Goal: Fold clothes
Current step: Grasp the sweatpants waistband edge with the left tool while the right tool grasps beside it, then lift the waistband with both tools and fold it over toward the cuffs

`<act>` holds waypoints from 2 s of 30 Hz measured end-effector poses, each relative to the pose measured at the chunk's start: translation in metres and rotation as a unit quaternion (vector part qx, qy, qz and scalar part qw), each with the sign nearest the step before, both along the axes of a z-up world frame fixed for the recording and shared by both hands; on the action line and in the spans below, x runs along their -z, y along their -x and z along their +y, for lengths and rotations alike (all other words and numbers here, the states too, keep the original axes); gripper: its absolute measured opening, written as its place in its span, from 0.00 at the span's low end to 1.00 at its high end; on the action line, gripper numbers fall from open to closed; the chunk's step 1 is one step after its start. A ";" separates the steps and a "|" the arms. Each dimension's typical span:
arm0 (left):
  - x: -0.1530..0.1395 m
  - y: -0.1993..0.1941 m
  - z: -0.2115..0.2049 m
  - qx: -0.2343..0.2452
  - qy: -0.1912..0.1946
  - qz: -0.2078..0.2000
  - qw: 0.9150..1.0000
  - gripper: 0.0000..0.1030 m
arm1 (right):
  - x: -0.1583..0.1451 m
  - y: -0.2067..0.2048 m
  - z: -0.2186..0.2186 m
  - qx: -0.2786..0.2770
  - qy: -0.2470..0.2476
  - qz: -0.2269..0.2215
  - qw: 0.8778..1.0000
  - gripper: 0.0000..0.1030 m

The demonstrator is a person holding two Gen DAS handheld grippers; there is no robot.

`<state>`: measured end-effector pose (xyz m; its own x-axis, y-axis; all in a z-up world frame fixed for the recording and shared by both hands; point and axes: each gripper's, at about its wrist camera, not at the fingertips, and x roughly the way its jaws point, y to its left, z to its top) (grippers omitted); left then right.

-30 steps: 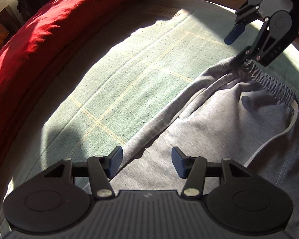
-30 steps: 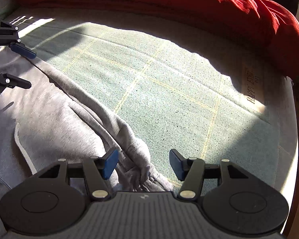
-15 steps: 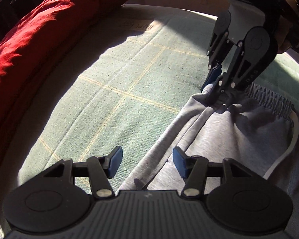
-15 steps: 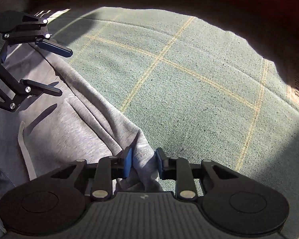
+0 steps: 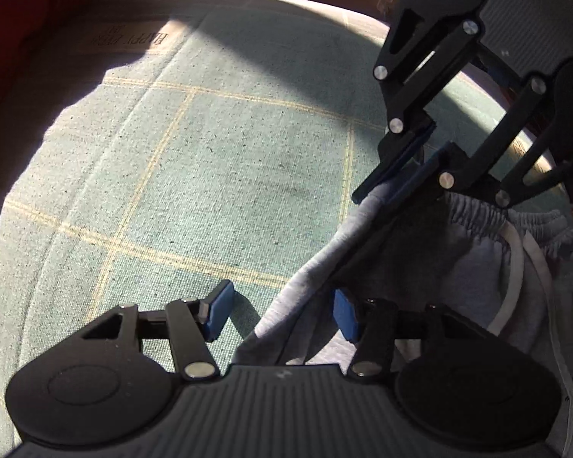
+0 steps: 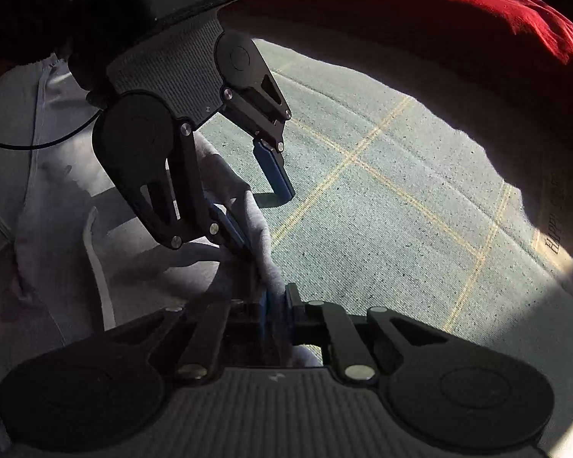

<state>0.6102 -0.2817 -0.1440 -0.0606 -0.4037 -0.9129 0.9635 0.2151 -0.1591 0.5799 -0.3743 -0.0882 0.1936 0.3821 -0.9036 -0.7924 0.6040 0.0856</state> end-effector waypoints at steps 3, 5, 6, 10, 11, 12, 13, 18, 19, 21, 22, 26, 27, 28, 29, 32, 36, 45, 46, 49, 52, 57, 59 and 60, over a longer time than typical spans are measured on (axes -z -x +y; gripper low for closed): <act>-0.001 0.011 -0.006 0.034 -0.007 -0.013 0.999 0.11 | -0.002 0.003 -0.003 -0.001 0.002 -0.004 1.000 0.10; -0.006 0.018 -0.006 0.042 -0.001 -0.030 0.999 0.08 | -0.003 0.004 -0.006 -0.003 0.009 -0.009 1.000 0.10; -0.009 0.023 -0.005 0.046 0.001 -0.041 0.998 0.05 | -0.003 0.005 -0.007 -0.005 0.015 -0.016 1.000 0.11; -0.022 0.040 0.000 0.068 0.010 -0.088 0.994 0.04 | -0.008 0.007 -0.010 -0.028 0.027 -0.038 0.999 0.31; -0.024 0.044 0.001 0.075 0.011 -0.098 0.992 0.04 | -0.009 0.004 -0.010 -0.032 0.027 -0.037 0.998 0.38; -0.027 0.048 0.001 0.083 0.012 -0.109 0.991 0.04 | -0.008 0.002 -0.008 -0.037 0.026 -0.031 0.998 0.54; -0.029 0.052 0.001 0.092 0.013 -0.119 0.989 0.04 | -0.008 0.001 -0.004 -0.045 0.027 -0.036 0.998 0.61; -0.040 0.067 0.004 0.114 0.023 -0.142 0.983 0.04 | 0.007 -0.005 0.023 -0.100 0.041 -0.022 0.994 0.64; -0.042 0.069 0.006 0.115 0.027 -0.144 0.983 0.04 | 0.012 -0.005 0.027 -0.109 0.044 -0.017 0.993 0.64; -0.046 0.072 0.008 0.117 0.036 -0.147 0.982 0.04 | 0.019 -0.007 0.035 -0.120 0.049 0.002 0.992 0.50; -0.048 0.074 0.009 0.115 0.039 -0.151 0.981 0.04 | 0.022 -0.007 0.038 -0.120 0.050 0.016 0.991 0.23; -0.049 0.074 0.017 0.115 0.027 -0.153 0.981 0.17 | 0.021 0.006 0.043 -0.137 0.063 0.010 0.989 0.11; -0.048 0.073 0.021 0.116 0.022 -0.156 0.981 0.25 | 0.018 0.009 0.043 -0.136 0.061 0.007 0.989 0.11; -0.047 0.072 0.025 0.117 0.014 -0.157 0.981 0.29 | 0.014 0.011 0.042 -0.136 0.058 0.007 0.989 0.11; -0.044 0.070 0.030 0.118 0.004 -0.153 0.981 0.31 | 0.010 0.013 0.041 -0.135 0.056 0.004 0.989 0.11; -0.034 0.062 0.046 0.120 -0.031 -0.135 0.983 0.31 | -0.001 0.017 0.038 -0.132 0.048 -0.003 0.990 0.11; -0.021 0.049 0.074 0.108 -0.083 -0.102 0.985 0.30 | -0.012 0.024 0.035 -0.133 0.040 -0.009 0.990 0.11; 0.006 0.043 0.143 0.069 -0.185 -0.074 0.977 0.13 | -0.021 0.039 0.039 -0.140 0.045 -0.015 0.989 0.11; 0.007 0.044 0.149 0.061 -0.192 -0.075 0.977 0.09 | -0.022 0.042 0.040 -0.139 0.046 -0.016 0.989 0.11; 0.002 0.050 0.157 0.041 -0.195 -0.088 0.976 0.01 | -0.022 0.048 0.041 -0.142 0.057 -0.020 0.988 0.11; -0.008 0.059 0.158 0.040 -0.193 -0.102 0.975 0.01 | -0.022 0.057 0.045 -0.146 0.070 -0.024 0.987 0.11; -0.030 0.074 0.157 0.039 -0.192 -0.115 0.974 0.01 | -0.026 0.070 0.047 -0.148 0.087 -0.030 0.985 0.11; -0.041 0.082 0.157 0.040 -0.193 -0.119 0.973 0.01 | -0.030 0.077 0.048 -0.151 0.092 -0.030 0.984 0.11; -0.046 0.088 0.157 0.043 -0.193 -0.119 0.973 0.01 | -0.033 0.081 0.048 -0.152 0.094 -0.030 0.984 0.11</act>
<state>0.5224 -0.1247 -0.0976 0.1525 -0.0310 -0.9878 0.9804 0.1312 0.1473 0.4988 -0.3258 -0.0556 0.1522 0.2580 -0.9541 -0.9387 0.3399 -0.0578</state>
